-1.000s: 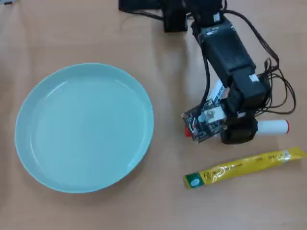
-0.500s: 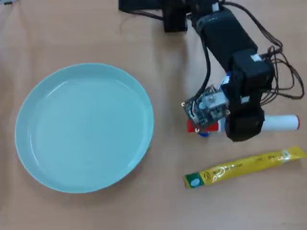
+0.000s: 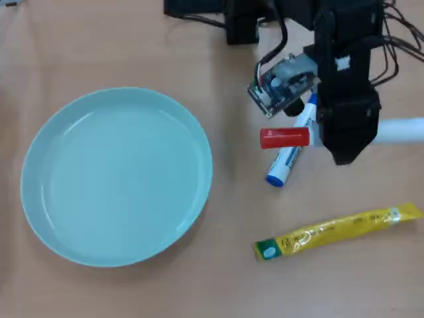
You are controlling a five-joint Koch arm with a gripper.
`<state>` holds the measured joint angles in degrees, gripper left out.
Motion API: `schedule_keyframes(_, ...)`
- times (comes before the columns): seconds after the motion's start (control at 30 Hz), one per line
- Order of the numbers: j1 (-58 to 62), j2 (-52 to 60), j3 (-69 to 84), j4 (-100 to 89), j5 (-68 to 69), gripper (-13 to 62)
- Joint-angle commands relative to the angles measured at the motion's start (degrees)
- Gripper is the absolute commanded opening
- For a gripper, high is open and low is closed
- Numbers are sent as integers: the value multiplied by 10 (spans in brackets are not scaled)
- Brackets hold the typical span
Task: Pick up the red pen.
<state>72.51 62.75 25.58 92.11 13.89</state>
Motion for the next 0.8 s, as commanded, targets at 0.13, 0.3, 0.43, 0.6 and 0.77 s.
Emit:
schedule_keyframes(0.13, -5, 84, -66, -13, 4, -82)
schedule_keyframes(0.3, -22, 115, -62, -12, 4, -82)
schedule_keyframes(0.43, -23, 142, -59, -11, 4, -82)
schedule_keyframes(0.6, -23, 148, -57, -11, 4, -82)
schedule_keyframes(0.77, -23, 148, -54, -10, 4, -82)
